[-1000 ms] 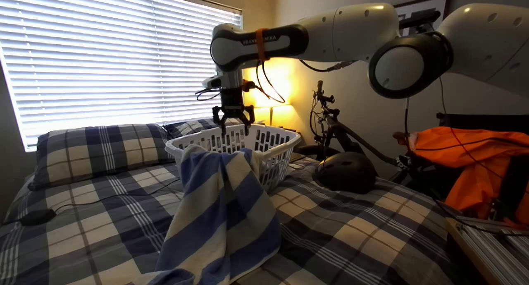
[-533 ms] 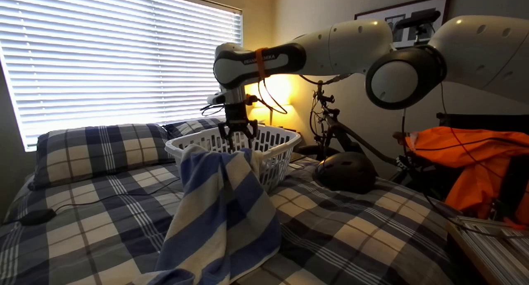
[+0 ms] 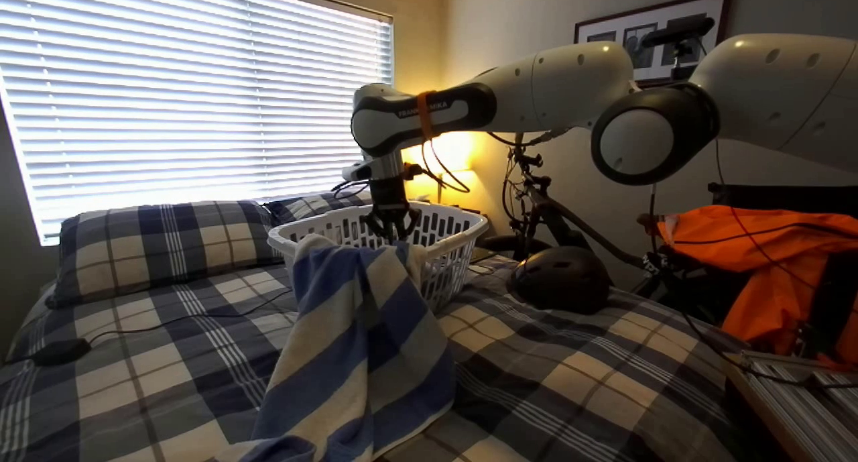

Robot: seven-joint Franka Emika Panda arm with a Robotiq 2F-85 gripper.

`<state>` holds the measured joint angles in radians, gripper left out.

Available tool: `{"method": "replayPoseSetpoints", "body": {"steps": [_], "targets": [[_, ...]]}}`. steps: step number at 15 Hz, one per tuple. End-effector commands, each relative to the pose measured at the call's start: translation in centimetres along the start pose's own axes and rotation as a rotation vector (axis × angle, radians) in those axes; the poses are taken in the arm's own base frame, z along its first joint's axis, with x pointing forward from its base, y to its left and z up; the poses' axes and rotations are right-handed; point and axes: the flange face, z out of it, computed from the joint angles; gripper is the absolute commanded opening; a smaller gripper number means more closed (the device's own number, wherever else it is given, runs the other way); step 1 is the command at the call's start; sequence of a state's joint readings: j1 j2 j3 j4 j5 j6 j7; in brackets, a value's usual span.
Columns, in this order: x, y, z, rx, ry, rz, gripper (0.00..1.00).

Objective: Remove the towel from the basket

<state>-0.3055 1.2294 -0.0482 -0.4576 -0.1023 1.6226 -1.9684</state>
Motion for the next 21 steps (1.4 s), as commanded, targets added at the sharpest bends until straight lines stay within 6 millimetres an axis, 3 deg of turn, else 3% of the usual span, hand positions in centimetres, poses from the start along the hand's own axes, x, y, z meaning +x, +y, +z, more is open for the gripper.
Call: {"method": "replayPoseSetpoints", "body": {"steps": [1, 3, 7, 11, 15, 18, 21], "targets": [[-0.1, -0.5, -0.3, 0.021, 0.015, -0.015, 0.00], [0.7, -0.9, -1.7, 0.052, 0.039, -0.001, 0.02], [4.0, -1.3, -9.0, 0.047, 0.031, -0.032, 0.03], [9.8, -2.9, -16.9, 0.080, 0.054, -0.136, 0.02], [15.9, -5.2, -23.3, 0.108, 0.105, -0.341, 0.02], [19.6, -6.9, -27.2, 0.104, 0.118, -0.497, 0.02], [22.4, -8.5, -29.7, 0.118, 0.144, -0.648, 0.02]]}}
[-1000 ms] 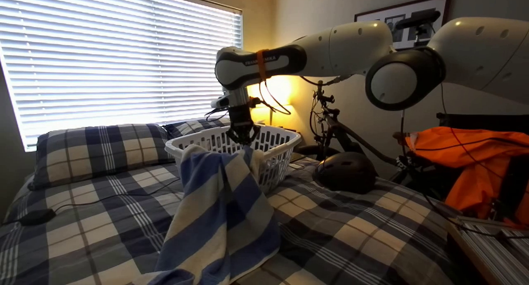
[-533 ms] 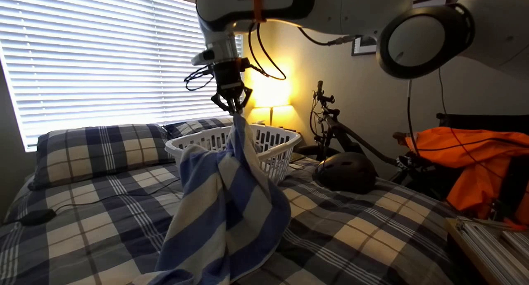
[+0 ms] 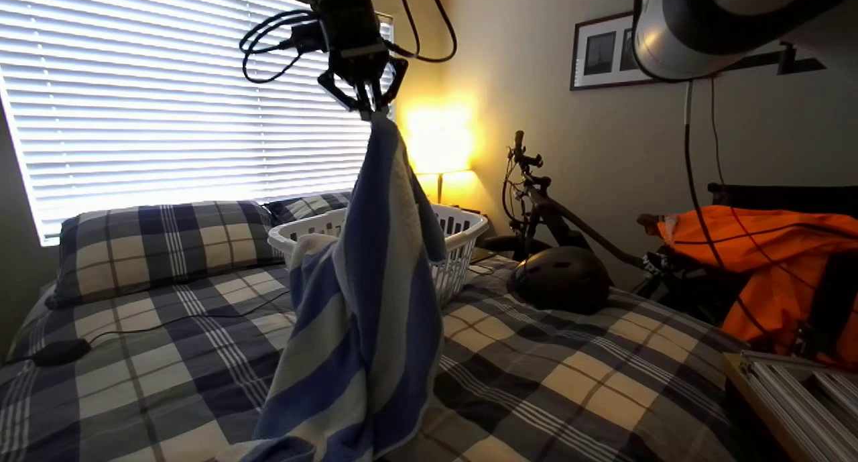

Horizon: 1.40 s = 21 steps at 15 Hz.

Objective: Remove the towel from the basket

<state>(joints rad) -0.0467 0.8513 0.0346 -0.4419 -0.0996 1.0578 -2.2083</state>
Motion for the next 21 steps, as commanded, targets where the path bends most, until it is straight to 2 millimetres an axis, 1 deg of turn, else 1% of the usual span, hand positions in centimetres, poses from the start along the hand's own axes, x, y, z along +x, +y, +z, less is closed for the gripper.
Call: {"method": "replayPoseSetpoints", "body": {"steps": [1, 4, 7, 8, 10, 14, 15, 16, 18, 19, 20, 21], "targets": [[4.1, -0.8, -2.8, 0.007, 0.039, -0.195, 0.01], [7.0, -0.9, -4.0, 0.012, 0.067, -0.342, 0.01], [9.8, -0.5, -4.3, 0.028, 0.115, -0.488, 0.01], [7.9, 0.0, -3.5, 0.023, 0.076, -0.394, 0.05], [9.1, 0.2, -3.6, 0.031, 0.089, -0.443, 0.05], [9.2, 0.3, -3.6, 0.031, 0.091, -0.459, 0.05], [9.2, 0.3, -3.6, 0.031, 0.091, -0.460, 0.01], [9.3, 0.9, -1.5, 0.107, 0.133, -0.453, 0.01], [10.6, 2.5, 1.5, 0.192, 0.206, -0.518, 0.01], [11.7, 4.1, 3.4, 0.204, 0.239, -0.569, 0.01], [13.1, 5.7, 4.8, 0.217, 0.261, -0.615, 0.01], [15.0, 7.2, 6.2, 0.234, 0.283, -0.663, 0.01]]}}
